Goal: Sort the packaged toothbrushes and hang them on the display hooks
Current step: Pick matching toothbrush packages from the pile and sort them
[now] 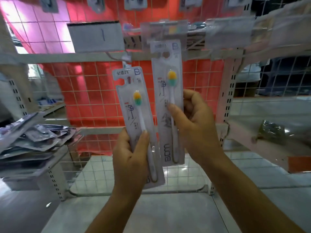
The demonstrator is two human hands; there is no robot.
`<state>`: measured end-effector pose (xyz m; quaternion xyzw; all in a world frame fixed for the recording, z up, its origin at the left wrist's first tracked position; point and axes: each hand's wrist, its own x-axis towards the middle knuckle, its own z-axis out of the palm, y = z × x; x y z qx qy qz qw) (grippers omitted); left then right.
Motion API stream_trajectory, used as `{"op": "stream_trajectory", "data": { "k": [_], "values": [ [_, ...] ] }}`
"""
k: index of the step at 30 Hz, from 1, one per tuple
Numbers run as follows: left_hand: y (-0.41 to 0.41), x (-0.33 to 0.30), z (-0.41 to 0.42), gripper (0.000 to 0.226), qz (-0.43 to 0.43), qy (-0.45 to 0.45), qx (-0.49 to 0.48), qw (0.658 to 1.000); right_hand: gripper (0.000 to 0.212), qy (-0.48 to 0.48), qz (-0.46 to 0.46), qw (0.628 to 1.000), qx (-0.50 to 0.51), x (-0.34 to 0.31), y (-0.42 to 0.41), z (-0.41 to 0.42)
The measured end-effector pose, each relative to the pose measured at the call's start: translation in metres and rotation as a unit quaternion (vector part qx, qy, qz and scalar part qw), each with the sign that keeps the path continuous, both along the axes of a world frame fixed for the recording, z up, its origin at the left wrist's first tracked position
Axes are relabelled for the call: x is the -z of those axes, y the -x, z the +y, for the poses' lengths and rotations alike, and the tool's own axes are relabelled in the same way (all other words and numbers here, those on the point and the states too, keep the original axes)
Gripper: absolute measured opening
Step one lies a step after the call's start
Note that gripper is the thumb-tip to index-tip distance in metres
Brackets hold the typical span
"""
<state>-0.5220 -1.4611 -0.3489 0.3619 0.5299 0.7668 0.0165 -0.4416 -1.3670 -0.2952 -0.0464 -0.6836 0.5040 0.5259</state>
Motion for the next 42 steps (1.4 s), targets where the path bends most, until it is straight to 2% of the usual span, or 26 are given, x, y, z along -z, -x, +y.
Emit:
{"op": "stream_trajectory", "data": {
  "k": [5,9,18,23,27,30,32,34,36,39,42],
  "values": [
    [-0.001,-0.002,-0.005,0.041,0.008,0.019,0.011,1.0,0.022,0.01,-0.015,0.999,0.039,-0.012,0.014,0.006],
    [0.0,0.002,-0.009,0.042,0.006,0.024,0.017,1.0,0.021,0.018,-0.049,0.996,0.072,-0.011,0.026,0.016],
    [0.017,0.01,-0.003,0.045,0.016,0.052,-0.004,0.998,0.015,0.004,-0.062,0.992,0.111,-0.001,0.072,0.06],
    [0.029,0.012,0.011,0.043,-0.006,0.063,-0.007,0.998,0.029,-0.006,-0.096,0.983,0.16,-0.001,0.133,0.113],
    [0.036,0.01,0.02,0.037,-0.007,0.063,-0.01,0.998,0.03,0.004,-0.14,0.973,0.183,-0.004,0.168,0.147],
    [0.038,0.01,0.023,0.038,-0.005,0.067,-0.01,0.998,0.031,0.013,-0.184,0.964,0.191,-0.001,0.178,0.16],
    [0.038,0.011,0.023,0.041,-0.002,0.071,-0.006,0.997,0.047,0.031,-0.214,0.95,0.223,0.003,0.174,0.159],
    [0.037,0.012,0.024,0.043,0.004,0.075,-0.001,0.997,0.053,0.042,-0.192,0.946,0.257,0.005,0.156,0.145],
    [0.034,0.011,0.024,0.045,0.011,0.074,0.007,0.997,0.036,0.032,-0.133,0.964,0.226,0.009,0.121,0.117],
    [0.028,0.006,0.025,0.047,0.025,0.061,0.025,0.998,0.031,0.098,-0.077,0.991,0.052,0.018,0.066,0.069],
    [0.02,-0.002,0.028,0.041,0.028,0.044,0.053,0.997,0.037,0.058,-0.062,0.993,-0.078,0.02,0.03,0.038]
  ]
}}
